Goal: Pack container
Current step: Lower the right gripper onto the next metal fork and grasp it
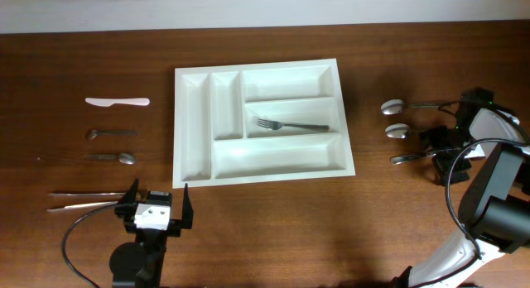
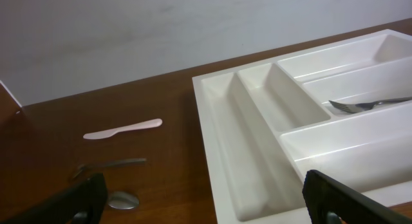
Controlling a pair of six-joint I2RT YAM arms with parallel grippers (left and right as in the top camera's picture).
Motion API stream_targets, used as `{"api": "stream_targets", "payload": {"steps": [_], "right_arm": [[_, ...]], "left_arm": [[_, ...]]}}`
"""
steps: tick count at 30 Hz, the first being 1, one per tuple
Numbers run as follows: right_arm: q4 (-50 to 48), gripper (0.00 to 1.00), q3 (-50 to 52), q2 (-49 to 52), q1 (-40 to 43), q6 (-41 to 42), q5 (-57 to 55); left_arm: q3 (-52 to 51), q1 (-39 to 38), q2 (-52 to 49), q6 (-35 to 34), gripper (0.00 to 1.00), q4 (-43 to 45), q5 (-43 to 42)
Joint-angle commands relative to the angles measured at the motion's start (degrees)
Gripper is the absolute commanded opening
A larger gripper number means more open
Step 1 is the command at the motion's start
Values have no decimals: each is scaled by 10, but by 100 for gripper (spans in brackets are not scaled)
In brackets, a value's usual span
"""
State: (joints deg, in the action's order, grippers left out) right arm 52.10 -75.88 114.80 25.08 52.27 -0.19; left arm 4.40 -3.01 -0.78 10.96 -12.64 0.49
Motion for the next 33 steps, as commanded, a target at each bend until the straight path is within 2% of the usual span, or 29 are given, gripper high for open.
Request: {"api": "stream_targets", "payload": {"steps": [1, 32, 33], "right_arm": [[-3, 99, 5, -11, 0, 0, -11], [-23, 99, 30, -9, 0, 1, -20], [-23, 95, 30, -9, 0, 1, -20]], "left_arm": [[-6, 0, 5, 7, 99, 1, 4], [-6, 0, 5, 7, 99, 1, 4], [-6, 0, 5, 7, 99, 1, 4]]}}
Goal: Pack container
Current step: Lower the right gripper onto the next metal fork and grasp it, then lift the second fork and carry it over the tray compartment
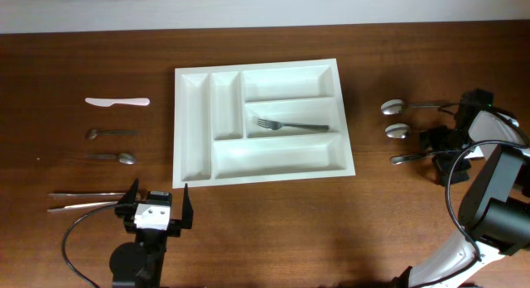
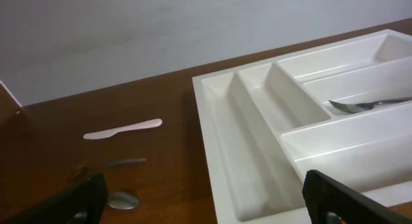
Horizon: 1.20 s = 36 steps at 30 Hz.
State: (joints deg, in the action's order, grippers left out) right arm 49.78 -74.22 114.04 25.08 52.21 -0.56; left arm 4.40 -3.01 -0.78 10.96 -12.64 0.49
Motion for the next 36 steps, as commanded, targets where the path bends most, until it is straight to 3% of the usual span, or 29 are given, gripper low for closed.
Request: {"api": "stream_targets", "payload": {"steps": [1, 15, 22, 26, 36], "right_arm": [[1, 91, 13, -1, 0, 1, -16], [-2, 25, 13, -1, 0, 2, -16], [-2, 20, 13, -1, 0, 2, -16], [-1, 4, 13, -2, 0, 1, -14], [78, 4, -59, -6, 0, 2, -13]], "left_arm": [[-6, 0, 5, 7, 99, 1, 4], [-6, 0, 5, 7, 99, 1, 4], [-6, 0, 5, 7, 99, 1, 4], [-6, 0, 5, 7, 99, 1, 4], [-6, 0, 5, 7, 99, 1, 4]]}}
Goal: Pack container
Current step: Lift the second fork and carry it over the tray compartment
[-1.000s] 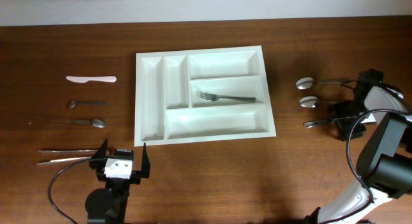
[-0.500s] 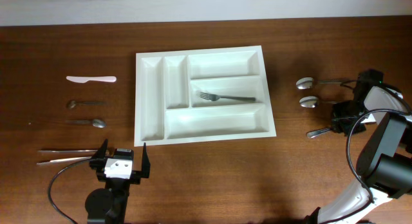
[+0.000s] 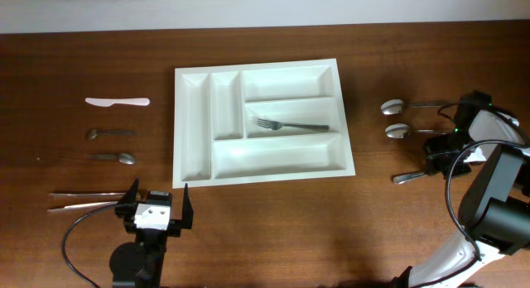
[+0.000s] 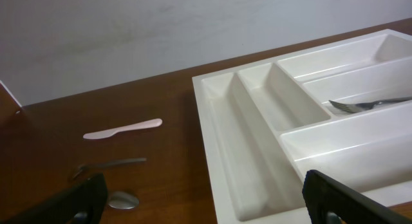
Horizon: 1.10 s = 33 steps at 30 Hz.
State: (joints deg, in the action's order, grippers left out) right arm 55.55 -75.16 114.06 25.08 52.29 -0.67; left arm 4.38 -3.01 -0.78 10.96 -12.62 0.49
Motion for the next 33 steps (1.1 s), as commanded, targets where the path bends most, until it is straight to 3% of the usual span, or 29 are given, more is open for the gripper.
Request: {"api": "stream_targets", "payload": {"steps": [1, 8, 12, 21, 33], "right_arm": [[36, 4, -68, -9, 0, 1, -11], [128, 4, -182, -34, -11, 14, -3], [157, 4, -227, -40, -28, 60, 71], [158, 4, -231, -40, -119, 214, 142], [64, 4, -231, -40, -289, 294, 109]], "left_arm": [[-5, 0, 5, 7, 99, 0, 4], [-5, 0, 5, 7, 99, 0, 4], [-5, 0, 5, 7, 99, 0, 4], [-5, 0, 5, 7, 99, 0, 4], [-5, 0, 5, 7, 99, 0, 4]]}}
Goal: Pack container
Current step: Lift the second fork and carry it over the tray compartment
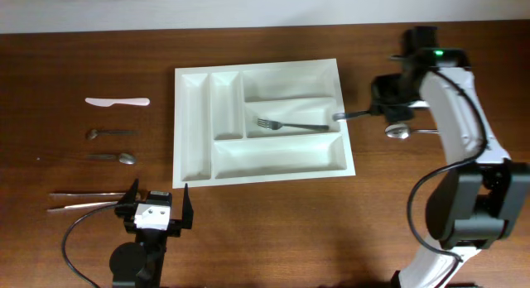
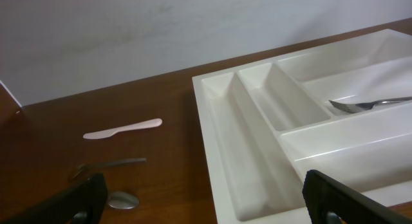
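Note:
The white cutlery tray (image 1: 193, 127) lies mid-table, and a metal fork (image 1: 291, 125) rests in its middle right compartment. My right gripper (image 1: 375, 112) hangs just off the tray's right edge, shut on a metal utensil (image 1: 349, 116) whose tip reaches over the rim by the fork's compartment. Beside that gripper a spoon (image 1: 398, 132) lies on the table. My left gripper (image 1: 157, 207) is at the front left, open and holding nothing. In the left wrist view its fingers (image 2: 82, 199) frame the tray (image 2: 222, 147) and the fork (image 2: 367, 105).
On the left of the table lie a white plastic knife (image 1: 118, 101), two small metal spoons (image 1: 112, 133) (image 1: 117, 157) and a pair of long metal tongs (image 1: 83, 199). The right arm (image 1: 464, 114) reaches in from the front right.
My right gripper was at the far right edge beside a utensil lying on the table. It now holds that utensil at the tray's right rim. The left arm has not moved.
My right gripper stayed at the far right over the lowest of three utensils for two moments. That utensil then lay shifted nearer the front. Now it is in the gripper beside the tray. The left gripper has stayed open and still throughout.

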Controlling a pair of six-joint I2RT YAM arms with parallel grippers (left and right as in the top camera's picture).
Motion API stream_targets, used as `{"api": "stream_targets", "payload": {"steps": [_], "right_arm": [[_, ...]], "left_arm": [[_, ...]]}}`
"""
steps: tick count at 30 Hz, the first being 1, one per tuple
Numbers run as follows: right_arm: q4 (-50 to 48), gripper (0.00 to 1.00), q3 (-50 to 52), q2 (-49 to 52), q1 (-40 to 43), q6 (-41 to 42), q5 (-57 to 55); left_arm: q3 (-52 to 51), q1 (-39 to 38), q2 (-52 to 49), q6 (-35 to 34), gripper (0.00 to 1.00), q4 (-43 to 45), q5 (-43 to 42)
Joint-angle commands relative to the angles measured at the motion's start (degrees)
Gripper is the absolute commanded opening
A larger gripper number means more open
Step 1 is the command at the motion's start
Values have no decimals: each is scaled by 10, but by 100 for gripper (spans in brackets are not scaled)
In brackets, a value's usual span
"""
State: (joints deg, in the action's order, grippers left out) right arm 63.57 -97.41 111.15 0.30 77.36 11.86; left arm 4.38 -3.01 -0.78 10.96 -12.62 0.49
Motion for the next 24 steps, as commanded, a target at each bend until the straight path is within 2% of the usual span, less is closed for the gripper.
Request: {"api": "stream_targets", "payload": {"steps": [1, 11, 24], "right_arm": [[-25, 4, -9, -11, -53, 52, -19], [-86, 4, -9, -2, -151, 176, -44], [-96, 7, -9, 37, -210, 203, -50]], "left_arm": [[-5, 0, 5, 7, 99, 0, 4], [-5, 0, 5, 7, 99, 0, 4], [-5, 0, 5, 7, 99, 0, 4]]}}
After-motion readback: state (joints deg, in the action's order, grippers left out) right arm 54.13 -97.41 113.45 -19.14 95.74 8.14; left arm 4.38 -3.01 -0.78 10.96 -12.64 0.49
